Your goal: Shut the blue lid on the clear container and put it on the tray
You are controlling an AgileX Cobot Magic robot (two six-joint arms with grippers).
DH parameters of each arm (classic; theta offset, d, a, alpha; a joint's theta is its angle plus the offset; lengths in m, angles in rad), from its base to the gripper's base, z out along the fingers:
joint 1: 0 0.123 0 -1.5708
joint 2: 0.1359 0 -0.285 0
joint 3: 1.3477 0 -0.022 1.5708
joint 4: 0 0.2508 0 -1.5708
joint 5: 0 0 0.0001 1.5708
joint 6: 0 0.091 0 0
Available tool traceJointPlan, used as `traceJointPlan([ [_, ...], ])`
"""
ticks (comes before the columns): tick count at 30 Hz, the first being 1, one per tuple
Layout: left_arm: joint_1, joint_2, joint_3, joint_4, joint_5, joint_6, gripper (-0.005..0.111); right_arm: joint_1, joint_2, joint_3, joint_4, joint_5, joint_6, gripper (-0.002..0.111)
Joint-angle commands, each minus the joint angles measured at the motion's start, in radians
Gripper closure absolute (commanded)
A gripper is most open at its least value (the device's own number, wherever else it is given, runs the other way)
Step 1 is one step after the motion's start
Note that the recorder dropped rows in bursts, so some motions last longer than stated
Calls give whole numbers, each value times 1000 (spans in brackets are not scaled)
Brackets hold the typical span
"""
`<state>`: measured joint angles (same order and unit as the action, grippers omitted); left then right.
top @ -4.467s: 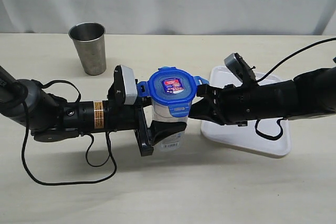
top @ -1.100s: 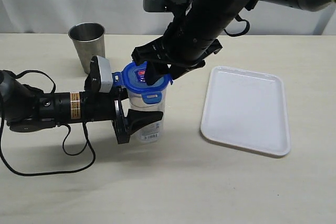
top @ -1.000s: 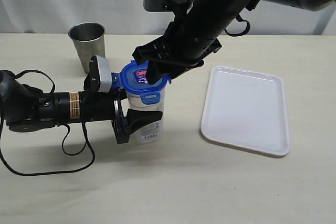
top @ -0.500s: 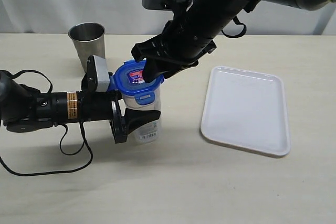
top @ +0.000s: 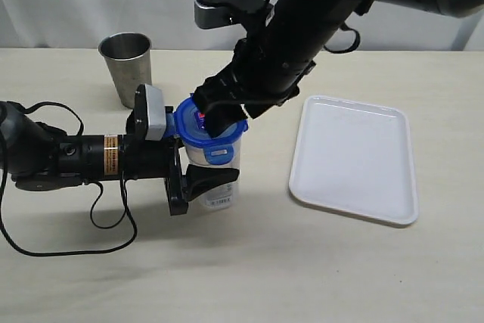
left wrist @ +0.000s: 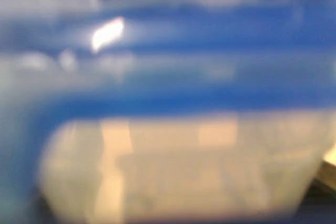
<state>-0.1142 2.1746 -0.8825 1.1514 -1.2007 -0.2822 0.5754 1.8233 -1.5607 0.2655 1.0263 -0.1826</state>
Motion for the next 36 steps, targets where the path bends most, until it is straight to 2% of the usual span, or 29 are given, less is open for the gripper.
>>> traceJointPlan([
  [1,-2,-8,-9,-25,-20,-9,107,7,-113,2,-167,-25,23,42],
  [5,-2,-8,-9,-28,-20,-9,107,10,-200,2,-203,-54,-38,42],
  [8,-2,-8,-9,-28,-20,-9,107,53,-245,2,-115,13,-361,46],
  [10,-2,-8,-9,-28,-20,-9,107,115,-246,2,-142,45,-431,51],
  [14,-2,-8,-9,-20,-20,-9,107,220,-230,38,-331,4,-355,52],
  [18,-2,-8,-9,-13,-20,-9,107,301,-207,147,-495,-112,-336,52],
  [23,-2,-8,-9,-11,-20,-9,107,357,-204,272,-796,-268,-137,56],
  [27,-2,-8,-9,-11,-20,-9,107,357,-184,324,-834,-308,-112,69],
  [36,-2,-8,-9,-11,-20,-9,107,358,-182,340,-792,-318,-150,69],
])
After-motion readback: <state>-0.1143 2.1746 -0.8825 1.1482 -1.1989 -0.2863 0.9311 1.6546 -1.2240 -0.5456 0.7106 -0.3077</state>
